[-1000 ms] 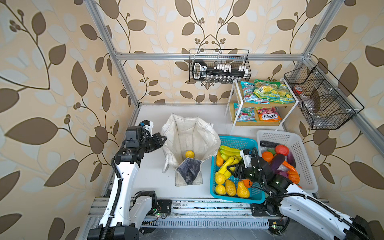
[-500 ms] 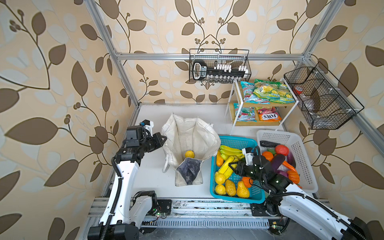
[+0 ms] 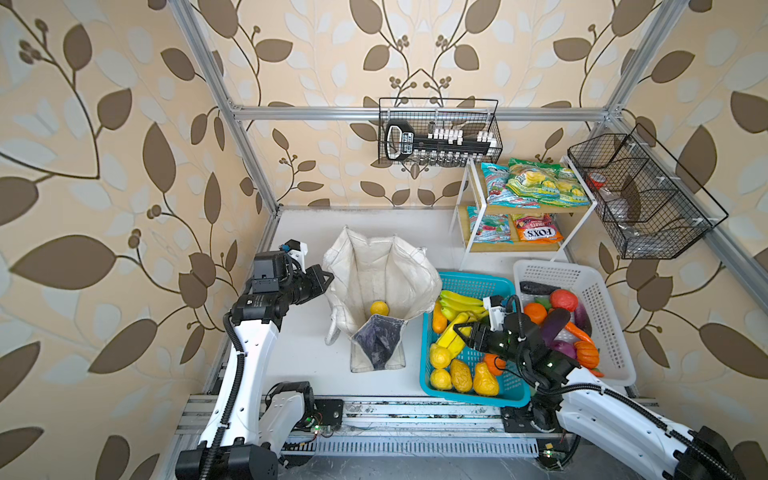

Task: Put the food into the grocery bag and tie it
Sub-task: 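Lower the right gripper and grasp the bunch of yellow bananas by the stem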

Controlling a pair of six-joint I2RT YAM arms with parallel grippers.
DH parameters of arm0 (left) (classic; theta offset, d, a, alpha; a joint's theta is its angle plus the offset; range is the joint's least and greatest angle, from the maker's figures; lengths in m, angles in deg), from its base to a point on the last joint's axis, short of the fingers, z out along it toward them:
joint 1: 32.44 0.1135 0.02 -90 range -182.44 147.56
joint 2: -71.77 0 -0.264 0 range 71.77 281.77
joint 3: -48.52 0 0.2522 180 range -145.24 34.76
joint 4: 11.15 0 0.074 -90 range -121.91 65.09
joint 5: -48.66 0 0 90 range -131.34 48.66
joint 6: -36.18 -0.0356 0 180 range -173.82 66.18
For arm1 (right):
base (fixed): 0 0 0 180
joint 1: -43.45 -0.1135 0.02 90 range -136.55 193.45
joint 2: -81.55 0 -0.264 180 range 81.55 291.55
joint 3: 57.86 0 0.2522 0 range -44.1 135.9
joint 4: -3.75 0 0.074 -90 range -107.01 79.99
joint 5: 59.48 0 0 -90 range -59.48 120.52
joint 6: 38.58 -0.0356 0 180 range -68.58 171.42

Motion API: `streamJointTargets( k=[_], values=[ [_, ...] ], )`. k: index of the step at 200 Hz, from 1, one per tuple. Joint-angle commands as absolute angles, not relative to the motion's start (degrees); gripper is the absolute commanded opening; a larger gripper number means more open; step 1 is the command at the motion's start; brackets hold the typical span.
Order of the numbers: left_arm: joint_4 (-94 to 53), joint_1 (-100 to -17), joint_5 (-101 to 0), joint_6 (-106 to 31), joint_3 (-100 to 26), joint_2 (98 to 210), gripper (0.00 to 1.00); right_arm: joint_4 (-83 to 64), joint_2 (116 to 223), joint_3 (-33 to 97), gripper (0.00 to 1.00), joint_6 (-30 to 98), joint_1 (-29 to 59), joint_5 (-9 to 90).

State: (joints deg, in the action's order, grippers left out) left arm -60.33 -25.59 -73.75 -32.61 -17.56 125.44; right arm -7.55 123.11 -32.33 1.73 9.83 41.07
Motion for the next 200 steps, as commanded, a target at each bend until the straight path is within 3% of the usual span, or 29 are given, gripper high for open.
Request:
streamJointTargets(
  k=[1,52,109,149,200],
  values=[
    [-60.42,-25.16,-73.20,-33.61,-17.99,125.31,0.00,-3.39,123.72,-33.88,0.59,-0.24,9.55,40.88],
    [-60.16,-25.21,-73.33,-33.61,-17.88,125.21,0.00,-1.97,125.68,-34.92,0.61,-1.78,9.76,41.34],
    [-59.97,-25.23,-73.06,-33.60,-17.78,124.69,0.00,-4.03,123.15,-33.39,0.46,-0.81,9.66,41.46],
    [-60.02,-25.22,-73.80,-33.82,-17.80,125.11,0.00,-6.42,120.98,-32.51,0.43,-0.21,9.69,41.64],
    [-60.54,-25.16,-73.23,-33.87,-18.07,125.11,0.00,-8.99,120.25,-32.73,0.47,0.24,10.30,40.48]
  ],
)
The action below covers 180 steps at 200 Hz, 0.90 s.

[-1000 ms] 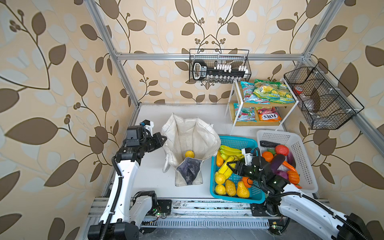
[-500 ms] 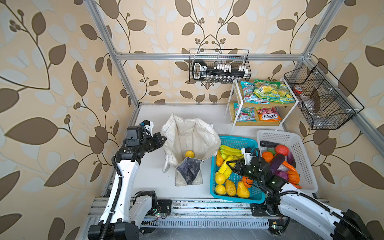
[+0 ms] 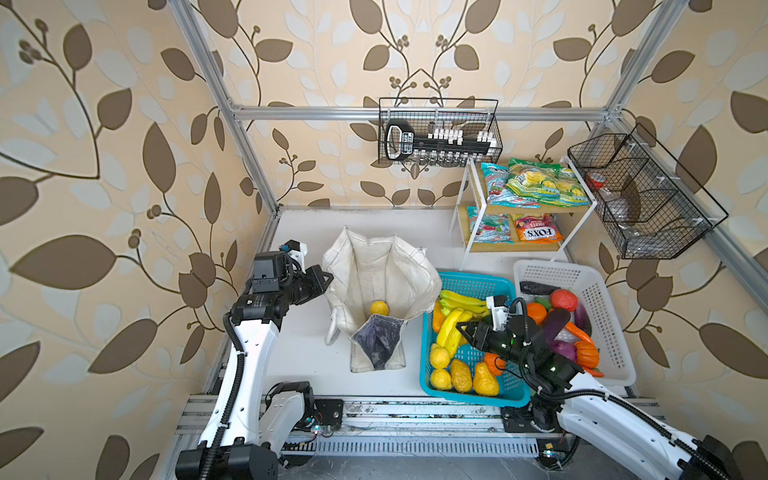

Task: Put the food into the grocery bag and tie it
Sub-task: 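Lower the right gripper and grasp the bunch of yellow bananas by the stem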

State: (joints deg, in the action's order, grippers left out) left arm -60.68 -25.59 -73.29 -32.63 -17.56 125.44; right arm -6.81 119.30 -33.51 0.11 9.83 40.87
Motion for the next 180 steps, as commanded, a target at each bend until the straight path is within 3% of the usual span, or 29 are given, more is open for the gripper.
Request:
streamJointTargets(
  k=[1,39,91,166,180],
  values=[
    [-60.57,-25.15,-73.24,-33.91,-18.07,125.12,0.00,-8.79,120.41,-32.79,0.47,0.21,10.31,40.60],
    [-60.71,-25.21,-73.25,-33.94,-18.07,125.31,0.00,-2.76,124.57,-33.28,0.52,-1.55,10.13,40.98],
    [-60.74,-25.18,-73.69,-33.88,-18.15,125.58,0.00,-6.67,129.39,-29.59,0.57,-0.95,10.74,40.39],
    [-60.94,-25.22,-73.09,-34.08,-18.17,125.30,0.00,-1.13,130.65,-29.09,0.33,-3.66,9.22,42.04],
    [-60.81,-25.20,-73.25,-34.08,-18.17,125.19,0.00,-3.32,128.94,-29.03,0.32,-3.25,9.36,41.57]
  ],
)
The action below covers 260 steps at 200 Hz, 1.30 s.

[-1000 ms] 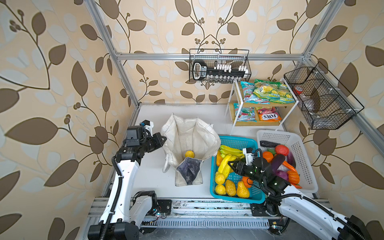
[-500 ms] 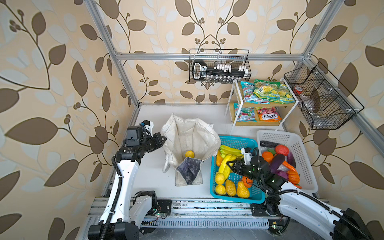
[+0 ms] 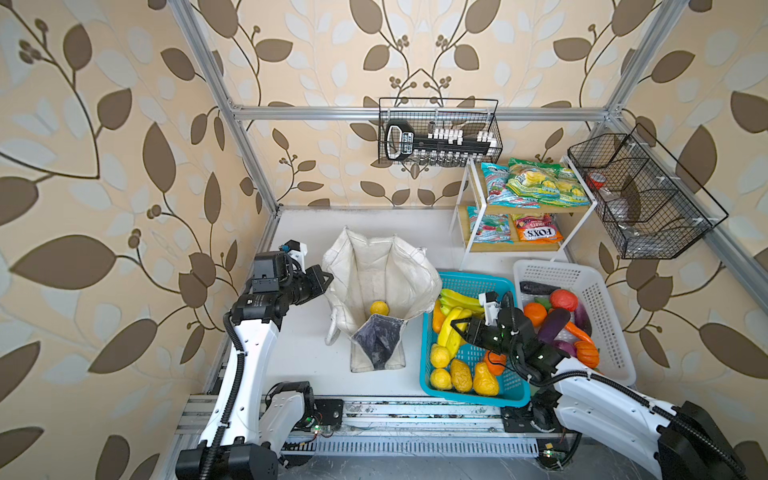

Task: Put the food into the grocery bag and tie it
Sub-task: 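Lower the right gripper and grasp the bunch of yellow bananas by the stem, then lift the bananas with the right gripper and carry them toward the bag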

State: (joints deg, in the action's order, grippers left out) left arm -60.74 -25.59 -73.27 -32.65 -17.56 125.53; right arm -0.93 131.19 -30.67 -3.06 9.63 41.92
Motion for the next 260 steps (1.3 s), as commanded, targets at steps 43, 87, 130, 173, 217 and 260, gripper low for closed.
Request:
streamJointTargets(
  k=[43,87,130,173,217,260],
  values=[
    [-60.78,-25.17,-73.47,-34.17,-18.23,124.96,0.00,-7.09,123.07,-28.91,0.30,-2.55,10.67,42.88],
    [-60.59,-25.20,-73.87,-34.07,-18.15,125.12,0.00,-14.33,117.28,-24.29,0.31,1.50,10.68,40.40],
    [-60.72,-25.15,-73.89,-34.05,-18.15,125.47,0.00,-23.39,117.36,-14.12,0.29,8.18,11.01,38.96],
    [-60.59,-25.20,-73.88,-33.97,-18.10,125.25,0.00,-29.99,119.82,-1.78,0.29,14.45,10.89,35.87],
    [-60.42,-25.16,-74.27,-33.79,-18.05,125.38,0.00,-30.79,126.93,11.33,0.28,19.35,8.28,35.39],
    [-60.34,-25.22,-74.40,-33.71,-17.97,125.47,0.00,-28.23,140.43,22.80,0.29,21.88,1.95,34.80]
  ],
)
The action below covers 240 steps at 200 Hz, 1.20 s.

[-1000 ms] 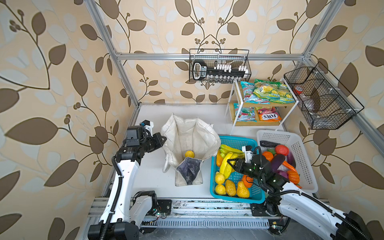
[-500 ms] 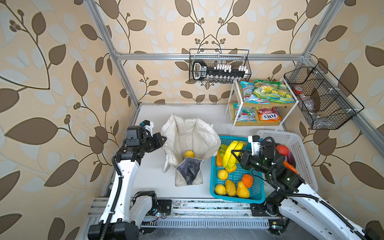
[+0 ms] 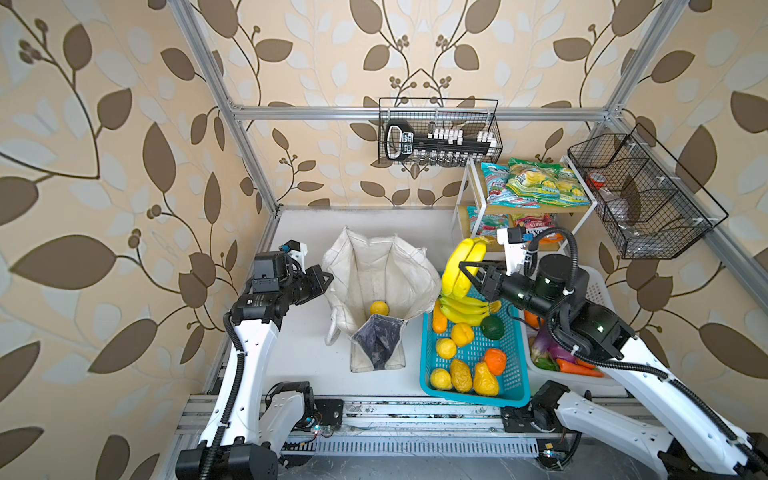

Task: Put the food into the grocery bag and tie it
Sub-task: 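Lift the bananas with the right gripper and carry them toward the bag, then lower the bananas into the bag and open the right gripper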

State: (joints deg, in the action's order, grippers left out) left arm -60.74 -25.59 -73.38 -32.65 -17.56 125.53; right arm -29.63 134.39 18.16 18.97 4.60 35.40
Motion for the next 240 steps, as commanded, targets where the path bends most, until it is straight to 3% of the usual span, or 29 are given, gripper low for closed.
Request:
streamJointTargets(
  k=[1,107,240],
  values=[
    [-60.33,-25.18,-74.40,-33.75,-17.97,125.47,0.00,-28.04,140.74,22.97,0.29,21.89,1.78,34.77],
    [-58.92,-25.20,-77.24,-33.42,-17.54,125.30,0.00,-29.83,173.08,42.20,0.29,24.65,-7.74,38.22],
    [-58.67,-25.17,-76.30,-33.65,-17.45,124.38,0.00,-34.48,187.46,44.89,0.29,26.63,-8.93,35.31]
  ],
)
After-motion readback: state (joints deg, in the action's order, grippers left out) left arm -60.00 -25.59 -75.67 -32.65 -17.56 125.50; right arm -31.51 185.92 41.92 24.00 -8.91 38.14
